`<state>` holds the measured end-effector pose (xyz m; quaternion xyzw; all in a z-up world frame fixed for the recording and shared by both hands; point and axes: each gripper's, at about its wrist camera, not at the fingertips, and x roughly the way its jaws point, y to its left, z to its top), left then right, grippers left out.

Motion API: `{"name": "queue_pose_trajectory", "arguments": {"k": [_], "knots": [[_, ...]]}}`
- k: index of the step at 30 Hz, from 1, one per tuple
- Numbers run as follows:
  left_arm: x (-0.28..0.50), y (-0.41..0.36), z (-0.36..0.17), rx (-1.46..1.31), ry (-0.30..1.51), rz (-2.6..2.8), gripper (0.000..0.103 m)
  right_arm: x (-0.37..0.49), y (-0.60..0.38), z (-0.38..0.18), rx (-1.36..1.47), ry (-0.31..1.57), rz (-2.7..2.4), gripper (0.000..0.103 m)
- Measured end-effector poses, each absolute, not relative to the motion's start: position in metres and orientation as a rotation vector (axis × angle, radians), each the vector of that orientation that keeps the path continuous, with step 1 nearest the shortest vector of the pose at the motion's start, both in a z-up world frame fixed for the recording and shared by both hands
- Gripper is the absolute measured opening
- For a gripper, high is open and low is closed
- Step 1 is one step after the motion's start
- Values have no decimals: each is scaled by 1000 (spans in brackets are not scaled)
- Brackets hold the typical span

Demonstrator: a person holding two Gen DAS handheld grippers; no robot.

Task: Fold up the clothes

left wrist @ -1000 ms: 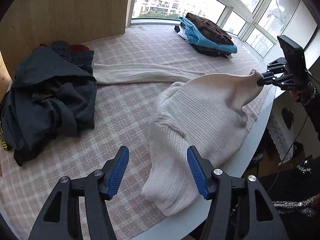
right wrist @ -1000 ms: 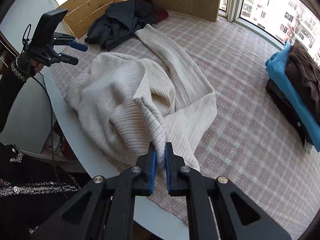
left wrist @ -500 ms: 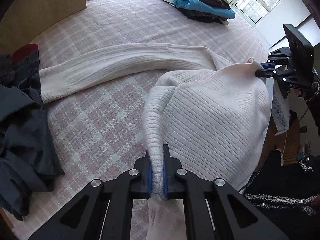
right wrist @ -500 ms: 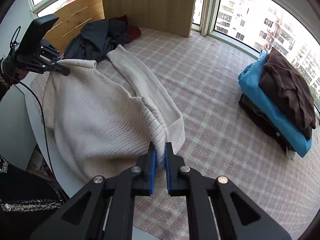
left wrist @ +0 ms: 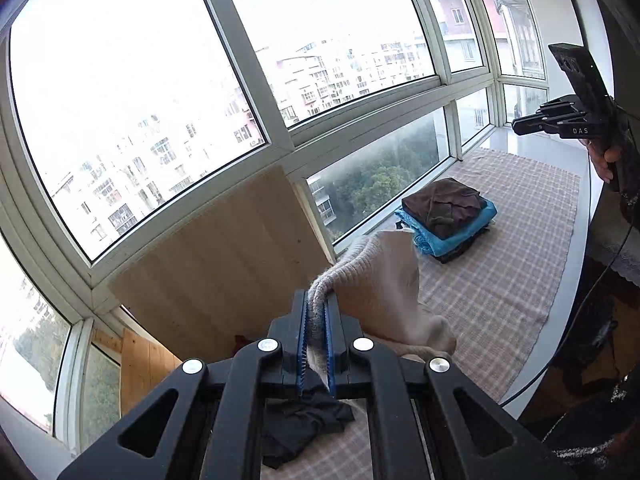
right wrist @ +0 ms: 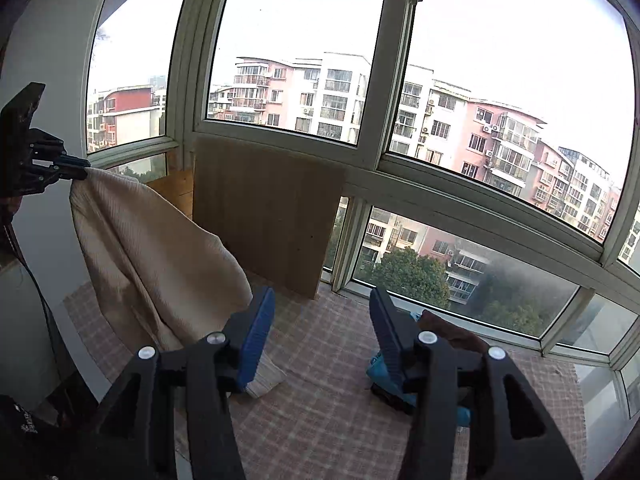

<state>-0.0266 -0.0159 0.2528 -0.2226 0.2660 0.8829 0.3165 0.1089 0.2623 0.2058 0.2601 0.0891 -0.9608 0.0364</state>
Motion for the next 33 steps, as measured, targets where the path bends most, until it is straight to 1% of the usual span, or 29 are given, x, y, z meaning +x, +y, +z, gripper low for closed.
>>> {"name": "queue_pose_trajectory", "arguments": {"k": [3, 5, 7, 9, 10, 12, 13, 15, 17, 18, 19, 21, 22, 23, 25, 27, 29, 30, 31, 32, 33], "knots": [[-9, -35, 234, -608, 711, 2302, 7, 79, 234, 127, 976, 247, -2734, 64], [-4, -56, 199, -698, 688, 2320, 6, 45, 214, 71, 1097, 273, -2626, 64], [-2, -84, 163, -803, 634, 2345, 6, 5, 191, 19, 1212, 219, -2456, 64], [-5, -119, 121, -936, 533, 2376, 6, -33, 165, -24, 1262, 279, -2362, 64], [-7, -136, 99, -1007, 478, 2394, 6, -51, 152, -39, 1262, 355, -2355, 64], [-8, -161, 58, -1139, 379, 2417, 6, -84, 131, -64, 1252, 448, -2299, 64], [-8, -164, 39, -1190, 378, 2423, 6, -100, 120, -77, 1247, 493, -2269, 64], [-5, -157, 4, -1276, 394, 2402, 5, -133, 107, -98, 1281, 510, -2181, 64], [-6, -134, -21, -1311, 361, 2352, 13, -161, 96, -118, 1300, 545, -2112, 64], [-6, -122, -34, -1329, 345, 2326, 22, -171, 91, -124, 1295, 561, -2085, 64], [-7, -111, -46, -1345, 329, 2301, 29, -181, 86, -130, 1289, 576, -2058, 64], [-13, -80, -61, -1353, 309, 2253, 35, -200, 77, -142, 1276, 606, -2003, 64], [-17, -63, -65, -1352, 317, 2234, 41, -208, 72, -145, 1265, 603, -1979, 64], [-20, -46, -69, -1344, 340, 2225, 44, -216, 65, -149, 1255, 595, -1954, 64], [-27, -18, -79, -1326, 410, 2229, 54, -228, 52, -154, 1243, 572, -1898, 64], [-37, -5, -97, -1374, 461, 2251, 55, -234, 39, -162, 1244, 590, -1852, 64], [-49, -7, -118, -1463, 464, 2262, 55, -240, 26, -170, 1246, 609, -1807, 64], [-55, -11, -128, -1512, 455, 2265, 49, -241, 21, -173, 1250, 608, -1784, 64], [-59, -17, -136, -1555, 448, 2268, 28, -241, 17, -176, 1259, 598, -1762, 64], [-62, -26, -143, -1596, 414, 2261, 16, -243, 14, -178, 1270, 578, -1742, 63], [-65, -34, -148, -1634, 377, 2254, 8, -243, 13, -177, 1269, 563, -1730, 49]]}}
